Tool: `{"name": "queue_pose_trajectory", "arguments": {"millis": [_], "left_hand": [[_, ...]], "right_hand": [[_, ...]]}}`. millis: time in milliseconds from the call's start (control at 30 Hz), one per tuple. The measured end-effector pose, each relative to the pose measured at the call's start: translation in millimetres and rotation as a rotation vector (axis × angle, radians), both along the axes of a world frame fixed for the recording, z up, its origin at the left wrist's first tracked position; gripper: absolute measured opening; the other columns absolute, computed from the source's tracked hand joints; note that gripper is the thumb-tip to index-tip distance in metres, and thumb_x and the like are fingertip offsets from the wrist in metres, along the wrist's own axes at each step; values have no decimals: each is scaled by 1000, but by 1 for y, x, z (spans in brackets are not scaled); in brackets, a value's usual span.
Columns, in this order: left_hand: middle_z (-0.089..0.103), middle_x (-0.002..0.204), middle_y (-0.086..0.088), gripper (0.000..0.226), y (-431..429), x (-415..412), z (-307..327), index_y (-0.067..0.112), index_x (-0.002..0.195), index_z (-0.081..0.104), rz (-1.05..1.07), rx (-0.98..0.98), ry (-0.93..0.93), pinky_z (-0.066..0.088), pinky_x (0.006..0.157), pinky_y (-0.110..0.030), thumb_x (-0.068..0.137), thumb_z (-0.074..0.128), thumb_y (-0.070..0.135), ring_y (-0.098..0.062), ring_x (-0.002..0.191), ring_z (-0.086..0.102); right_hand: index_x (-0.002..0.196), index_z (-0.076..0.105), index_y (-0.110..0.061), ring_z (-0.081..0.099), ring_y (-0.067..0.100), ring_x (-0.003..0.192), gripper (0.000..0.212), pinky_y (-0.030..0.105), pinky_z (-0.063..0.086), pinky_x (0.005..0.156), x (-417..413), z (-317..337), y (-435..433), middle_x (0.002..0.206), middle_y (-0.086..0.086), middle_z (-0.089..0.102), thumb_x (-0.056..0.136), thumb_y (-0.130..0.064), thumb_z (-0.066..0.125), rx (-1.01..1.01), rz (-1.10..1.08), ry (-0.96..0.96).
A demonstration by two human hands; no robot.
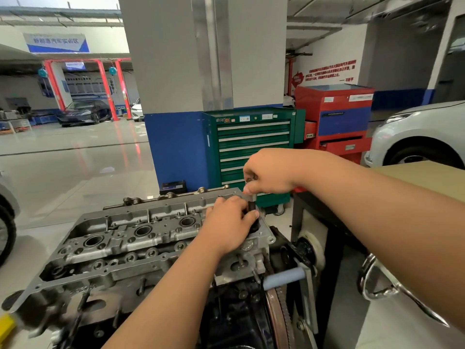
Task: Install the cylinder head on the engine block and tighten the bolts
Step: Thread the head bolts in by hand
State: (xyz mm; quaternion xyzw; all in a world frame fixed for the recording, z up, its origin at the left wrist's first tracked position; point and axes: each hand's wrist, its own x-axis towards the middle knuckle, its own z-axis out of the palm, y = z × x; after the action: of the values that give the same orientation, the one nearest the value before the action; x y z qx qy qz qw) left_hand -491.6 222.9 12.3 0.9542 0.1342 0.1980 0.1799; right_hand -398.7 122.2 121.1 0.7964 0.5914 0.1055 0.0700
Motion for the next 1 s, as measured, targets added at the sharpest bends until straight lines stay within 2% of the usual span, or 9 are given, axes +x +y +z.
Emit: {"name": "queue_pose_trajectory", "arguments": {"millis": [100, 233, 333, 467, 600, 700, 800, 900, 1000], "left_hand": [[57, 95, 4, 25, -1, 1, 0, 24, 85, 52, 12, -55, -68, 43, 89, -42, 90, 57, 48, -24, 101, 49], [49, 63, 8, 36, 0, 0, 1, 24, 63, 47, 9, -156, -98, 41, 72, -36, 88, 63, 44, -25, 78, 49], [47, 61, 5, 39, 0, 1, 2, 22, 61, 45, -2, -173, -87, 40, 72, -37, 91, 61, 40, -25, 76, 45], [44, 61, 4, 39, 0, 1, 2, 22, 61, 43, -28, -149, -80, 33, 65, -34, 93, 59, 38, -22, 73, 40], [49, 69, 3, 26, -1, 1, 0, 19, 77, 52, -35, -123, -103, 39, 69, -35, 94, 57, 38, -28, 83, 51], [61, 82, -2, 27, -3, 2, 0, 11, 91, 60, -26, -126, -171, 46, 72, -36, 91, 61, 38, -26, 86, 56], [59, 69, -3, 28, -2, 1, 0, 10, 81, 62, -12, -183, -200, 39, 57, -31, 89, 64, 37, -22, 70, 54], [47, 57, 6, 34, -1, 1, -1, 21, 63, 49, -13, -169, -199, 26, 47, -19, 92, 62, 34, -10, 55, 44], [44, 58, 8, 37, -1, 2, -1, 27, 62, 41, -11, -122, -178, 25, 46, -19, 93, 59, 35, -7, 54, 41]], "right_hand": [[96, 67, -13, 56, 16, 70, 38, 32, 48, 65, 1, 0, 5, 80, 1, 62, 95, -47, 49, -21, -26, -79], [95, 65, -14, 53, 16, 66, 43, 31, 42, 56, 1, -4, 10, 76, 0, 58, 96, -49, 40, -30, -48, -204], [92, 63, -18, 48, 14, 62, 52, 28, 34, 50, 3, -10, 11, 73, -3, 53, 98, -53, 25, 9, 1, -364], [83, 66, -17, 58, 20, 70, 71, 37, 50, 71, 4, -12, 10, 81, -2, 62, 97, -53, 7, 34, 182, -500], [64, 49, -17, 42, 18, 54, 45, 31, 39, 51, -5, -15, 20, 62, -2, 46, 101, -29, 28, 23, 52, -579], [75, 49, -21, 48, 20, 68, 21, 30, 27, 46, -13, -17, 33, 72, -3, 47, 93, -19, 39, -56, -223, -475], [80, 50, -17, 43, 19, 61, 30, 30, 27, 47, -12, -17, 33, 73, -2, 47, 100, -31, 32, -17, -238, -446], [63, 48, -16, 43, 15, 55, 63, 28, 28, 47, -3, -15, 16, 64, -1, 48, 98, -60, 20, 76, -90, -380], [58, 48, -18, 45, 15, 54, 68, 27, 29, 47, 0, -15, 7, 61, -2, 50, 93, -68, 17, 76, -80, -389]]}}
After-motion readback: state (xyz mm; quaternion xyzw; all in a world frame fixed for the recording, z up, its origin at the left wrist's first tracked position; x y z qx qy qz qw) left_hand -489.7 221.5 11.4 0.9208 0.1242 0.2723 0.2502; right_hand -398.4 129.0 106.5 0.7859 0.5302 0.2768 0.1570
